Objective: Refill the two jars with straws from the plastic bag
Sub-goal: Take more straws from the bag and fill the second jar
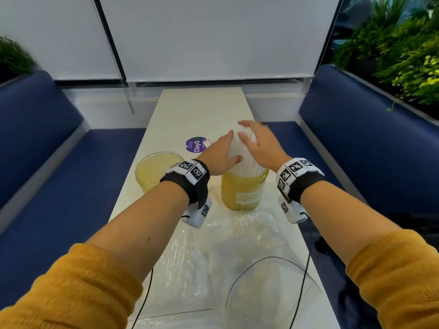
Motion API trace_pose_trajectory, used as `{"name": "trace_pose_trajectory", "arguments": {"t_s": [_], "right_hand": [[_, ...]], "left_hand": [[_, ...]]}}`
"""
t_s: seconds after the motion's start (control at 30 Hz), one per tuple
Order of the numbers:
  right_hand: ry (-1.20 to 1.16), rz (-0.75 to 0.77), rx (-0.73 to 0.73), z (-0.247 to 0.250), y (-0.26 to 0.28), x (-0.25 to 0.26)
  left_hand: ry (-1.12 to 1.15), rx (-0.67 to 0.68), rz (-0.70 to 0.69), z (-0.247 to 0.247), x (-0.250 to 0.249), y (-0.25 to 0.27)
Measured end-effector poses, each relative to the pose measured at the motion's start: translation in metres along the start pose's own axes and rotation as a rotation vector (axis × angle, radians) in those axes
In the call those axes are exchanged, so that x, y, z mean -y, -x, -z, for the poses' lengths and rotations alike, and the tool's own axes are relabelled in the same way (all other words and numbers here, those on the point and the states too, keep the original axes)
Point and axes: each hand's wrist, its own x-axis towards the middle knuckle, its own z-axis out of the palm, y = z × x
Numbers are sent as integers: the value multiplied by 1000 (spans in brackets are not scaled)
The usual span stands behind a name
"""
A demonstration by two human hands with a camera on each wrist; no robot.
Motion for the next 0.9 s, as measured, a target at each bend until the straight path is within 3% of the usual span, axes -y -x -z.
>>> {"name": "trace_pose_trajectory", "arguments": {"t_s": [0.03,0.07,0.13,0.2,0.27,0.33,0.4,0.57,0.67,0.73,0.8,0.9], "right_hand": [[54,-37,138,-5,3,1],[117,-50,185,-9,5,2],[217,-4,40,-9,4,8],[262,44,-125,-4,-1,20],[309,66,-116,2,-5,38],[371,80,-27,2,-9,66],[335,96,62,2,-8,102],[185,107,336,-10,37,201],[200,115,616,-41,93,240],[363,100,888,-71,133,253],[544,102,1070,-104,164,259],[690,102,1122,-144,191,255]], "left_hand": [[-21,89,6,0,2,3],[-18,140,5,1,5,6],[16,102,13,8,12,18],[32,-24,2,17,20,36],[52,-120,-53,28,24,63],[54,-182,-85,36,25,97],[22,-155,-80,36,27,135],[-194,270,17,-1,59,240],[-420,440,64,-32,88,286],[-494,459,72,-48,107,303],[-504,405,41,-56,119,314],[-515,271,-79,-63,130,321]]}}
